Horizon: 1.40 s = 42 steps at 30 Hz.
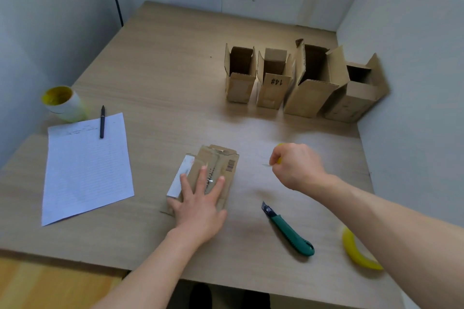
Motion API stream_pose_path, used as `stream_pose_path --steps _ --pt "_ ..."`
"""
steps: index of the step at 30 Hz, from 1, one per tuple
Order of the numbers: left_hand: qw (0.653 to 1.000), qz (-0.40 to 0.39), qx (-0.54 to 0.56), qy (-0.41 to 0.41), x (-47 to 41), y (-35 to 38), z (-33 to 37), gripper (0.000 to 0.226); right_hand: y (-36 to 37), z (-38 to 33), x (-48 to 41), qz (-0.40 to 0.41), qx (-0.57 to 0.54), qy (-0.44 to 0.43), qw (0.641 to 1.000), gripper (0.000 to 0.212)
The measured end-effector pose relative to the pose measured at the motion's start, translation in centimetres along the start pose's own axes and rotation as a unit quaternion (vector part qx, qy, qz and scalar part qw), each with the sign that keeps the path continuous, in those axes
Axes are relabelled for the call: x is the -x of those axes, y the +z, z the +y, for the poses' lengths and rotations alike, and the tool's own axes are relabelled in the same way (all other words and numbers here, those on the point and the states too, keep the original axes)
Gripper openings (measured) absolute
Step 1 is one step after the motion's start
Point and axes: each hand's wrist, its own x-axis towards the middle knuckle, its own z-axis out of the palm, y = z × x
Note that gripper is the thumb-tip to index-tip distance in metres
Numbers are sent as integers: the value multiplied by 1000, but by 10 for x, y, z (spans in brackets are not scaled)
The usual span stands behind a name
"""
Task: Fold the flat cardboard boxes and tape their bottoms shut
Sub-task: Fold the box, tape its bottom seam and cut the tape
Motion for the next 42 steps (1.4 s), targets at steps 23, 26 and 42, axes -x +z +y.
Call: stream_pose_path --steps 23,26,42 --pt "945 40 -252 203 -72 -93 -48 53 -13 -11 0 -16 -60 10 998 22" --pt "989 64 -88 101 -67 -83 -18 64 -12 -14 0 -18 -66 8 998 21" --pt "981 95 9 167 -50 -60 -22 42 -13 -20 5 -68 -101 18 992 20"
